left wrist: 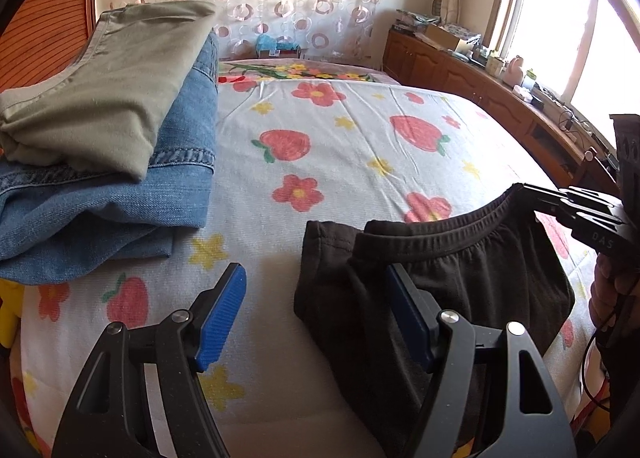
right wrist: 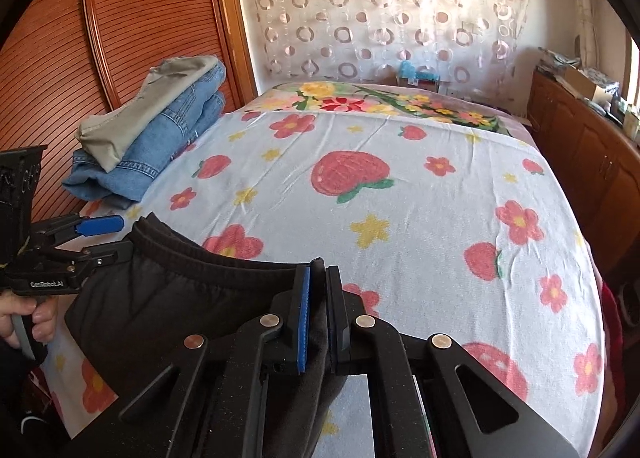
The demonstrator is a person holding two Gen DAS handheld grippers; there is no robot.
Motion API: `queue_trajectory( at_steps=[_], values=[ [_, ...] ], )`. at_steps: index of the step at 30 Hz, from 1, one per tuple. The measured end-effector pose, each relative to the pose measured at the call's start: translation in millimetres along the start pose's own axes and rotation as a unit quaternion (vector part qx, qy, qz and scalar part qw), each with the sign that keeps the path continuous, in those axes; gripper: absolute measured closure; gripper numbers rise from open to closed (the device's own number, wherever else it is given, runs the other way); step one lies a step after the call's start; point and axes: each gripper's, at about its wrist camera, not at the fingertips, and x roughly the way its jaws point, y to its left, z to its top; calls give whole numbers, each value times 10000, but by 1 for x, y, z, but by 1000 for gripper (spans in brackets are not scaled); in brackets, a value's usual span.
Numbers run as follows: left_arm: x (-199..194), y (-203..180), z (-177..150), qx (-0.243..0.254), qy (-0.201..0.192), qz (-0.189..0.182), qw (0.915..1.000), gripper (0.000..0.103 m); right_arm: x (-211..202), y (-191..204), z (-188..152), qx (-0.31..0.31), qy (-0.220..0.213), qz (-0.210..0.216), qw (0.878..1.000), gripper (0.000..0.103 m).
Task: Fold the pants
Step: 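Lower the shorts and open both tools beside the waistband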
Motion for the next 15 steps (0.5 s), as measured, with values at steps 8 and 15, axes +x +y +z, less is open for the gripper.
queue_trajectory(
  at_steps=[8, 15],
  values=[
    [2, -2, 1, 25, 11, 20, 10000, 30, -16, 2, -6, -5, 22, -127, 9999, 63],
    [4, 0, -2, 9, 46, 20, 10000, 30, -24, 1, -19, 32, 136, -43, 9999, 55]
  ],
)
